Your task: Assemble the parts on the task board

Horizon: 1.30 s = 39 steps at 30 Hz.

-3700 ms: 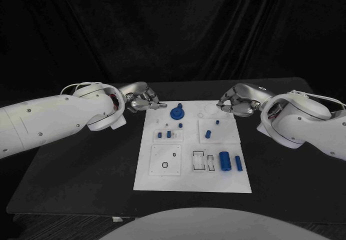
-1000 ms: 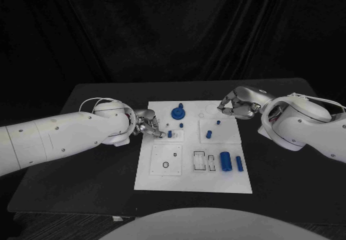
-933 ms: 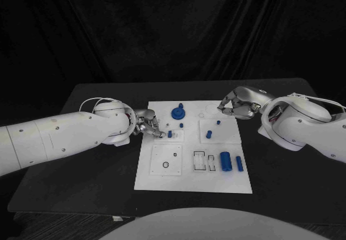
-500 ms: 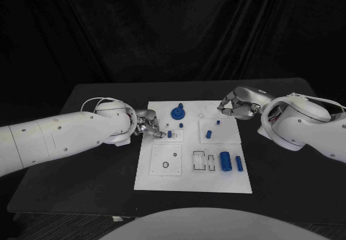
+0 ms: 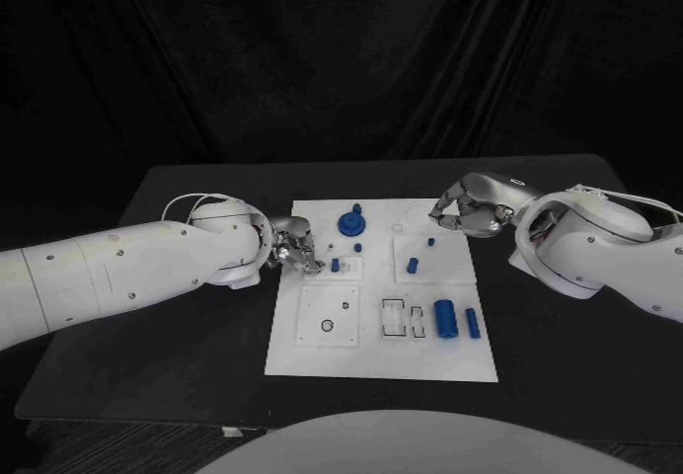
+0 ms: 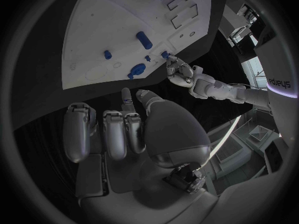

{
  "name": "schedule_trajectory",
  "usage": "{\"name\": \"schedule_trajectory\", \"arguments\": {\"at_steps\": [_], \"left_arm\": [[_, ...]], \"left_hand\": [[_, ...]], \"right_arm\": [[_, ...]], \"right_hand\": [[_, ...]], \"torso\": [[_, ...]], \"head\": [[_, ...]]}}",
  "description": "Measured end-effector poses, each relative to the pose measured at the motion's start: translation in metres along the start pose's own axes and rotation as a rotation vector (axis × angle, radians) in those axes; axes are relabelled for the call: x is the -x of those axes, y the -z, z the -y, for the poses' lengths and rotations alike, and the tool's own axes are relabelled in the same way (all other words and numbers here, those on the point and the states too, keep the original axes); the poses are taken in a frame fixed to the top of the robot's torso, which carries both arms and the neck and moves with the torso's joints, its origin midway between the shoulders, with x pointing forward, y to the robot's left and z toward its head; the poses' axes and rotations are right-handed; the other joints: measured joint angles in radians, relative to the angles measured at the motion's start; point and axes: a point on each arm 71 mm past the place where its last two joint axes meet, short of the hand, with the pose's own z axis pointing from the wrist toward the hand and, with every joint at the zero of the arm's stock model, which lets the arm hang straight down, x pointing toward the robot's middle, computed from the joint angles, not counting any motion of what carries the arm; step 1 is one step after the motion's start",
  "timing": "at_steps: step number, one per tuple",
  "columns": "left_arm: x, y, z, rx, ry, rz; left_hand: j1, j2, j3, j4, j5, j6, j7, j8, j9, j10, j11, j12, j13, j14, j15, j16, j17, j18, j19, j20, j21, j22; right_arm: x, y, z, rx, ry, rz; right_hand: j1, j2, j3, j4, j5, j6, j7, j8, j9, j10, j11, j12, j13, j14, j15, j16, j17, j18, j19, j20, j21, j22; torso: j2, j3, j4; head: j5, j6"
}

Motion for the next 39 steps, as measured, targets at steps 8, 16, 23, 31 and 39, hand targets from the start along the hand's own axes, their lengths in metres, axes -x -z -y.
{"name": "schedule_trajectory", "arguments": {"at_steps": [8, 16, 23, 31, 39], "left_arm": [[0.0, 0.0, -0.001, -0.001, 0.005, 0.015], [0.001, 0.002, -0.002, -0.002, 0.012, 0.031], [0.0, 0.006, -0.004, -0.003, 0.017, 0.037], [0.0, 0.013, -0.009, 0.003, 0.025, 0.046], [0.01, 0.02, -0.006, -0.007, 0.053, 0.06]], "left_hand": [[-0.046, -0.034, 0.091, -0.039, 0.002, 0.007, 0.0, 0.006, 0.02, -0.002, 0.005, -0.007, 0.0, 0.0, 0.0, 0.0, 0.0, 0.0, 0.0, 0.0, 0.0, 0.0], [-0.068, -0.038, 0.145, -0.093, 0.005, 0.011, 0.004, 0.01, 0.028, -0.002, 0.005, -0.007, 0.0, 0.0, 0.0, 0.0, 0.0, 0.0, 0.0, 0.0, 0.004, 0.0], [-0.073, -0.042, 0.148, -0.106, 0.004, 0.012, 0.005, 0.017, 0.033, -0.002, 0.005, -0.007, 0.0, 0.0, 0.0, 0.0, 0.0, 0.0, 0.004, 0.004, 0.008, 0.0], [-0.075, -0.045, 0.148, -0.106, 0.004, 0.012, 0.005, 0.018, 0.035, -0.002, 0.005, -0.012, 0.0, 0.0, 0.0, 0.0, 0.0, 0.0, 0.004, 0.004, 0.008, 0.0], [-0.079, -0.041, 0.149, -0.106, 0.004, 0.012, 0.005, 0.018, 0.035, -0.001, 0.006, -0.015, 0.0, 0.0, 0.0, 0.0, 0.0, 0.0, 0.004, 0.004, 0.008, 0.0]], "right_arm": [[-0.001, 0.0, 0.0, -0.001, 0.0, -0.002], [-0.001, 0.0, 0.0, -0.001, 0.0, -0.005], [-0.002, 0.0, 0.001, -0.002, 0.0, -0.008], [-0.003, 0.0, 0.001, -0.003, 0.0, -0.011], [-0.003, -0.001, 0.002, -0.006, 0.001, -0.012]], "right_hand": [[0.001, -0.001, 0.001, -0.001, 0.0, 0.0, 0.0, 0.0, 0.0, 0.0, 0.0, 0.0, 0.0, 0.0, 0.0, 0.0, 0.0, 0.0, 0.0, 0.0, 0.0, 0.0], [0.001, -0.001, 0.001, -0.001, 0.0, 0.0, 0.0, 0.0, 0.0, 0.0, 0.0, 0.0, 0.0, 0.0, 0.0, -0.004, 0.0, 0.0, 0.0, 0.0, -0.006, 0.0], [0.001, -0.001, 0.004, -0.004, 0.0, 0.0, 0.0, 0.0, 0.0, 0.0, 0.0, 0.0, 0.0, 0.0, 0.0, -0.004, 0.0, 0.0, 0.0, 0.0, -0.009, 0.0], [0.001, -0.001, 0.004, -0.004, 0.0, 0.0, 0.0, 0.0, 0.0, 0.0, 0.0, 0.0, 0.0, 0.0, 0.0, -0.004, 0.0, 0.0, 0.0, 0.0, -0.012, 0.0], [0.001, -0.001, 0.004, -0.004, 0.0, 0.0, 0.0, 0.0, 0.0, 0.0, 0.0, 0.0, 0.0, 0.0, 0.0, -0.004, 0.0, 0.0, 0.0, 0.0, -0.012, 0.0]], "torso": [[0.0, -0.0001, 0.0003], [0.0, -0.0002, 0.0005], [0.0, -0.0002, 0.0004], [0.0, 0.0, 0.0002], [-0.001, 0.001, 0.0002]], "head": [[-0.002, 0.0], [-0.003, 0.0], [-0.009, 0.0], [-0.011, 0.0], [-0.015, 0.0]]}}
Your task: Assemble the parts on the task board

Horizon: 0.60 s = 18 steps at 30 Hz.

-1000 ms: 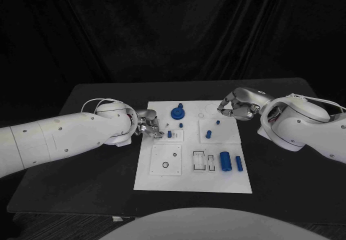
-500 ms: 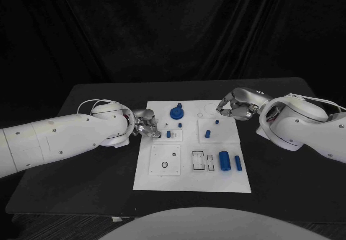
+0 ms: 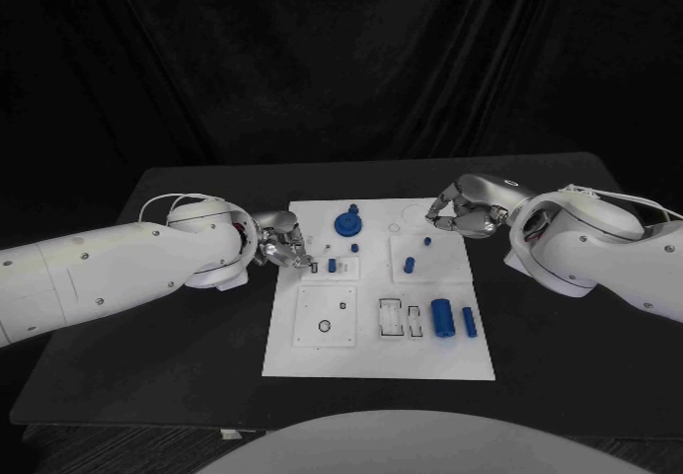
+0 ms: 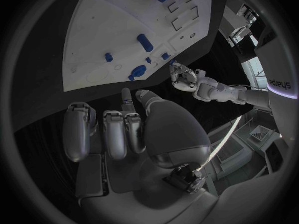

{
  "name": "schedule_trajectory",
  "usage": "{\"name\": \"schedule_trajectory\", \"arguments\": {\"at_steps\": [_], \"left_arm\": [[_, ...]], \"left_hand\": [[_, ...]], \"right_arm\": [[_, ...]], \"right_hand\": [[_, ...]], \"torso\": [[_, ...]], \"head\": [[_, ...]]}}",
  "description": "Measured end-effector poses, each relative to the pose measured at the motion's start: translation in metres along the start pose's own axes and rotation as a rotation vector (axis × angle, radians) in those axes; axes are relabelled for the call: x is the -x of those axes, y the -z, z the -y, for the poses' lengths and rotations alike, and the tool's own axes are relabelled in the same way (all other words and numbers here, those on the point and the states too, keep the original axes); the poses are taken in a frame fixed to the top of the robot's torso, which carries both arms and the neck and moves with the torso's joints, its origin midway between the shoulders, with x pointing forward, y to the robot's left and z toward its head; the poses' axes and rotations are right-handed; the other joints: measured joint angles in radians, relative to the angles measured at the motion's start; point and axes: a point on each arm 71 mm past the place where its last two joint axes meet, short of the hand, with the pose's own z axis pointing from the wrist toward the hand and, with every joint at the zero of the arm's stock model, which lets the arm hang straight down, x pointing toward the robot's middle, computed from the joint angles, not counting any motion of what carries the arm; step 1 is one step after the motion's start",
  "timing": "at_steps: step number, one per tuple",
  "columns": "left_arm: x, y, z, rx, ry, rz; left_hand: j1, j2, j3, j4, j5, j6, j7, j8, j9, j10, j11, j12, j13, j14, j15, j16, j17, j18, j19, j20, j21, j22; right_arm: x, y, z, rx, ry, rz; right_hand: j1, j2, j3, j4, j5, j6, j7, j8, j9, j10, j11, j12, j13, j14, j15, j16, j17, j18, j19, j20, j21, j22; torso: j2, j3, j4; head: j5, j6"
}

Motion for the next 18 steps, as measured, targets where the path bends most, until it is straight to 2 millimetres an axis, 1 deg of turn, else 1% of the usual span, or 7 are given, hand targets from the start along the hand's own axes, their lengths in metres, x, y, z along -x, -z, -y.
{"name": "schedule_trajectory", "arguments": {"at_steps": [5, 6, 7, 10, 12, 15, 18], "left_arm": [[0.009, 0.003, 0.001, -0.001, 0.015, 0.008], [0.013, 0.003, 0.002, -0.001, 0.015, 0.008], [0.016, 0.003, 0.002, 0.0, 0.014, 0.007], [0.026, 0.002, 0.004, 0.004, 0.0, -0.016], [0.03, 0.001, 0.005, 0.008, -0.011, -0.045], [0.037, -0.003, 0.008, 0.016, -0.021, -0.106], [0.039, -0.008, 0.01, 0.023, -0.023, -0.168]], "left_hand": [[-0.008, 0.002, 0.0, 0.0, -0.006, 0.0, 0.0, 0.0, 0.0, -0.004, 0.003, -0.007, 0.0, 0.0, 0.0, 0.0, 0.0, 0.0, 0.0, 0.0, -0.004, 0.0], [-0.008, 0.002, 0.018, -0.018, -0.015, 0.0, 0.0, 0.0, 0.0, -0.009, 0.004, -0.012, 0.0, 0.0, 0.0, 0.0, 0.0, 0.0, -0.003, 0.002, -0.009, 0.0], [-0.012, -0.001, 0.019, -0.022, -0.024, 0.0, 0.0, 0.0, 0.0, -0.015, 0.007, -0.017, 0.0, 0.0, 0.0, 0.0, 0.0, 0.0, -0.011, 0.003, -0.015, 0.0], [-0.021, 0.003, 0.017, -0.025, -0.045, -0.007, 0.006, 0.0, 0.008, -0.02, 0.007, -0.019, 0.0, 0.004, 0.004, 0.0, 0.0, 0.0, -0.015, 0.004, -0.019, 0.0], [-0.027, 0.008, 0.041, -0.05, -0.064, -0.011, 0.005, 0.0, 0.011, -0.024, 0.008, -0.027, 0.0, 0.0, 0.007, 0.0, 0.0, 0.0, -0.02, 0.009, -0.026, 0.0], [-0.029, 0.01, 0.038, -0.052, -0.079, -0.02, 0.009, 0.0, 0.011, -0.027, 0.009, -0.027, 0.0, 0.0, 0.007, 0.0, 0.0, 0.0, -0.024, 0.006, -0.03, 0.0], [-0.029, 0.022, 0.035, -0.055, -0.09, -0.03, 0.011, 0.0, 0.011, -0.029, 0.007, -0.027, 0.0, 0.0, 0.007, 0.0, 0.0, 0.0, -0.027, 0.009, -0.03, 0.0]], "right_arm": [[0.0, 0.0, 0.0, -0.001, 0.0, -0.001], [0.0, 0.0, 0.0, -0.001, 0.0, -0.001], [0.0, 0.0, 0.0, -0.001, 0.0, -0.002], [-0.001, 0.0, 0.001, -0.002, 0.0, -0.002], [-0.001, 0.0, 0.001, -0.002, 0.0, -0.002], [-0.001, -0.001, 0.0, -0.001, 0.001, -0.003], [-0.001, -0.001, 0.0, 0.0, 0.001, -0.004]], "right_hand": [[0.0, 0.0, 0.0, 0.0, 0.0, 0.0, 0.0, 0.0, 0.0, 0.0, 0.0, 0.0, 0.0, 0.0, 0.0, 0.0, 0.0, 0.0, 0.0, 0.0, 0.0, 0.0], [0.0, 0.0, 0.0, 0.0, 0.0, 0.0, 0.0, 0.0, 0.0, 0.0, 0.0, 0.0, 0.0, 0.0, 0.0, 0.0, 0.0, 0.0, 0.0, 0.0, 0.0, 0.0], [0.0, 0.0, 0.0, 0.0, 0.0, 0.0, 0.0, 0.0, 0.0, 0.0, 0.0, 0.0, 0.0, 0.0, 0.0, 0.0, 0.0, 0.0, 0.0, 0.0, 0.0, 0.0], [0.0, 0.0, 0.0, 0.0, 0.0, 0.0, 0.0, 0.0, 0.0, 0.0, 0.0, 0.0, 0.0, 0.0, 0.0, 0.0, 0.0, 0.0, 0.0, 0.0, 0.0, 0.0], [0.0, 0.0, 0.0, 0.0, 0.0, 0.0, 0.0, 0.0, 0.0, 0.0, 0.0, 0.0, 0.0, 0.0, 0.0, 0.0, 0.0, 0.0, 0.0, 0.0, 0.0, 0.0], [0.0, 0.0, 0.0, 0.0, 0.0, 0.0, 0.0, 0.0, 0.0, 0.0, 0.0, 0.0, 0.0, 0.0, 0.0, 0.0, 0.0, 0.0, 0.0, 0.0, 0.0, 0.0], [0.004, 0.004, 0.003, -0.003, 0.0, 0.0, 0.0, 0.0, 0.0, 0.0, 0.0, 0.0, 0.0, 0.0, 0.0, 0.0, 0.0, 0.0, 0.0, 0.0, 0.0, 0.0]], "torso": [[0.0, 0.0002, 0.0], [0.0, 0.0003, -0.0001], [0.0, 0.0004, -0.0001], [0.0, 0.0005, -0.0002], [0.0, 0.0005, -0.0004], [0.0, 0.0004, -0.0006], [0.001, 0.0002, -0.0006]], "head": [[-0.004, 0.0], [-0.005, 0.0], [-0.006, 0.0], [-0.006, 0.0], [-0.005, 0.0], [-0.002, 0.0], [0.0, 0.0]]}}
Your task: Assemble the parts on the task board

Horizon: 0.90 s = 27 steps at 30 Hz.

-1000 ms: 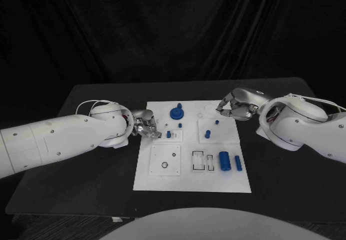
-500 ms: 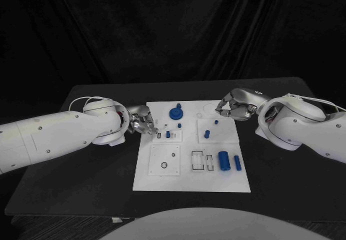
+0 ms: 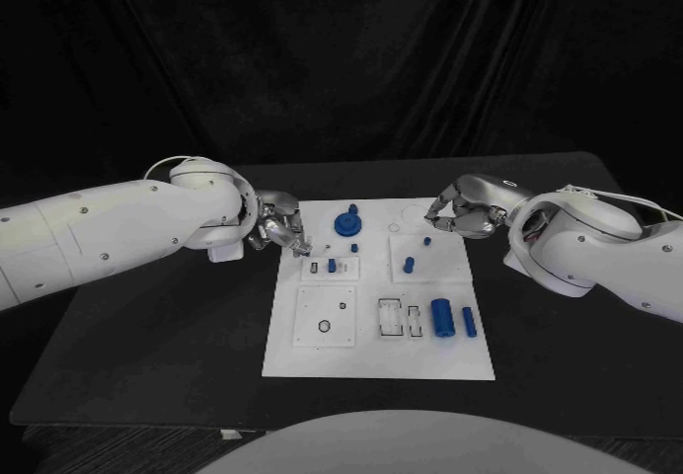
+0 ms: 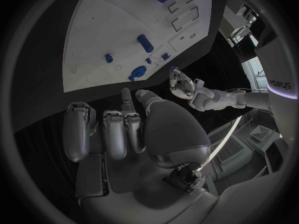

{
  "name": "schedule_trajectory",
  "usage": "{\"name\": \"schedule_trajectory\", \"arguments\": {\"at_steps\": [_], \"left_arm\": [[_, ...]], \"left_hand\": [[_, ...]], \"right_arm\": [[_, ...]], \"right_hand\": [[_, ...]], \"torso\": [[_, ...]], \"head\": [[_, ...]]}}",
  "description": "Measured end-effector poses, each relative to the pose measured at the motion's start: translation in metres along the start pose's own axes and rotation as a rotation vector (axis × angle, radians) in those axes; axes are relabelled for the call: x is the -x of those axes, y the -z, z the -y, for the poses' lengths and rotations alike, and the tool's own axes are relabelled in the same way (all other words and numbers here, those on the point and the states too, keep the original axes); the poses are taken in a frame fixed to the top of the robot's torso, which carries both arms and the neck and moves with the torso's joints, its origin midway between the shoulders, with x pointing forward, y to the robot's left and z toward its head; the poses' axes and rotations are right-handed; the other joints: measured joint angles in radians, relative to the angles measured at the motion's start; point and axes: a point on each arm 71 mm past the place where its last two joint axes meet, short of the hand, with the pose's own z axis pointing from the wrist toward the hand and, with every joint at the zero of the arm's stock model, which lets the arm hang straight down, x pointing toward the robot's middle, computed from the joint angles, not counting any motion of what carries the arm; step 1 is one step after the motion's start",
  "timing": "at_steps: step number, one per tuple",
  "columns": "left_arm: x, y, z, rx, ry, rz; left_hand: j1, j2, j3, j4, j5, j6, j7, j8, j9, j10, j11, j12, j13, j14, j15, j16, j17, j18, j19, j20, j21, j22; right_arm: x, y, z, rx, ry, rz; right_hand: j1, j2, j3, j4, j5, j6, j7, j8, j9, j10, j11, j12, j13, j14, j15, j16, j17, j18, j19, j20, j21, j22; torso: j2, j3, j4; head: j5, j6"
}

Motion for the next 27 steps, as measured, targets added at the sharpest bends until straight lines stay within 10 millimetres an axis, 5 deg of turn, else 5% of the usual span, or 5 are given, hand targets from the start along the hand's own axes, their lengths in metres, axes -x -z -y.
{"name": "schedule_trajectory", "arguments": {"at_steps": [27], "left_arm": [[-0.001, -0.024, 0.009, 0.035, -0.022, -0.097]], "left_hand": [[0.003, 0.039, -0.015, -0.015, -0.012, -0.032, 0.011, 0.006, 0.016, 0.003, 0.011, 0.004, 0.0, 0.0, 0.007, 0.0, 0.0, 0.0, -0.007, 0.007, -0.009, 0.0]], "right_arm": [[0.0, 0.001, -0.001, 0.004, -0.002, 0.0]], "right_hand": [[0.0, 0.0, 0.003, -0.003, 0.004, 0.0, 0.0, 0.0, -0.001, 0.0, 0.0, 0.0, 0.0, 0.0, 0.0, 0.0, 0.0, 0.016, 0.0, 0.0, -0.004, 0.0]], "torso": [[0.002, -0.0012, -0.0002]], "head": [[0.01, 0.0]]}}
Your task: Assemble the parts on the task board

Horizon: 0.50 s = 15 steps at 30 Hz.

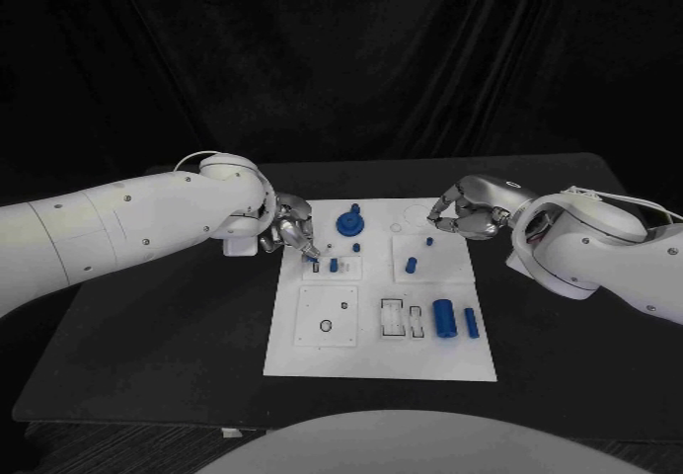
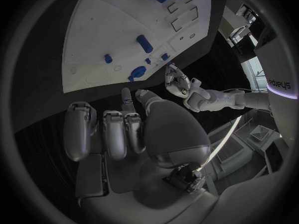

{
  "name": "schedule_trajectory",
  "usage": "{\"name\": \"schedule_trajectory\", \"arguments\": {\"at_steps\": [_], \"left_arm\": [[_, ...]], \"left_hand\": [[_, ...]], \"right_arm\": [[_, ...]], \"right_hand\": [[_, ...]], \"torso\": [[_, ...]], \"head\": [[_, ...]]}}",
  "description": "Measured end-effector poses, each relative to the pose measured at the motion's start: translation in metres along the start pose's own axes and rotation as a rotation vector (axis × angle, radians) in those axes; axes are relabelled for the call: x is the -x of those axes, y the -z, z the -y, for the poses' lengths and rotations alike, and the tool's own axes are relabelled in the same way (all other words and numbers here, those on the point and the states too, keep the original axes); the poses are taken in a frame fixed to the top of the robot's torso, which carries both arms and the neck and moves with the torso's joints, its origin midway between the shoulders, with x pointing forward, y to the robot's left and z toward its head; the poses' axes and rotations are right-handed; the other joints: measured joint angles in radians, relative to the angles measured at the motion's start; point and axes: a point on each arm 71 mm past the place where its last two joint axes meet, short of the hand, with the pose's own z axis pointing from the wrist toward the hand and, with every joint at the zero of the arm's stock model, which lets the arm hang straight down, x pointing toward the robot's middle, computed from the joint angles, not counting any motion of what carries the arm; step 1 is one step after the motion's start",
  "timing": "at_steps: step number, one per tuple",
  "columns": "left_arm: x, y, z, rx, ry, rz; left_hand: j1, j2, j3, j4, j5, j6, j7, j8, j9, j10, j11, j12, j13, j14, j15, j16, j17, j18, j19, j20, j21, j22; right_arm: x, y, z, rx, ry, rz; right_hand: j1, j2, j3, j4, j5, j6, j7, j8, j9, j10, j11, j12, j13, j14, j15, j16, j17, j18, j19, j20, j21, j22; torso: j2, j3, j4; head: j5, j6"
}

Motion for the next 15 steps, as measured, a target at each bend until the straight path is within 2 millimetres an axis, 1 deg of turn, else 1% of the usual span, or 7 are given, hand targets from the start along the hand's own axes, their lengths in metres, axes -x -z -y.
{"name": "schedule_trajectory", "arguments": {"at_steps": [4, 7, 15], "left_arm": [[-0.0022, -0.0027, 0.0002, 0.003, 0.0, 0.003], [-0.004, -0.0041, -0.0003, 0.005, 0.0, 0.003], [-0.0081, -0.0065, -0.0036, 0.012, 0.005, 0.002]], "left_hand": [[0.002, 0.002, -0.003, -0.003, 0.0, -0.002, 0.002, 0.0, 0.001, 0.0, 0.0, 0.004, 0.0, 0.0, 0.0, 0.0, 0.0, 0.0, 0.0, 0.0, 0.0, 0.0], [0.003, 0.003, -0.003, -0.003, 0.003, -0.006, -0.001, 0.0, 0.002, 0.0, 0.0, 0.004, 0.0, 0.0, 0.0, 0.0, 0.0, 0.0, 0.0, 0.0, 0.0, 0.0], [0.003, 0.003, -0.003, -0.003, 0.003, -0.007, 0.0, 0.0, 0.002, 0.0, 0.0, 0.004, 0.0, 0.0, 0.0, 0.0, 0.0, 0.0, 0.0, 0.0, 0.0, 0.0]], "right_arm": [[-0.0001, 0.0, -0.0003, 0.001, 0.0, 0.0], [-0.0001, 0.0001, -0.0004, 0.001, 0.0, 0.0], [0.0001, 0.0007, -0.0001, 0.001, -0.001, 0.0]], "right_hand": [[0.0, 0.0, 0.0, 0.0, 0.0, 0.0, 0.0, 0.0, 0.0, 0.0, 0.0, 0.0, 0.0, 0.0, 0.0, 0.0, 0.0, 0.0, 0.0, 0.0, 0.0, 0.0], [0.0, 0.0, 0.0, 0.0, 0.0, 0.0, 0.0, 0.0, 0.0, 0.0, 0.0, 0.0, 0.0, 0.0, 0.0, 0.0, 0.0, 0.0, 0.0, 0.0, 0.0, 0.0], [0.0, 0.0, 0.0, 0.0, 0.0, 0.0, 0.0, 0.0, 0.0, 0.0, 0.0, 0.0, 0.0, 0.0, 0.0, 0.0, 0.0, 0.0, 0.0, 0.0, 0.0, 0.0]], "torso": [[0.0, -0.0003, 0.0005], [0.0, -0.0005, 0.0011], [0.0, -0.0006, 0.0015]], "head": [[-0.002, 0.0], [-0.003, 0.0], [-0.004, 0.0]]}}
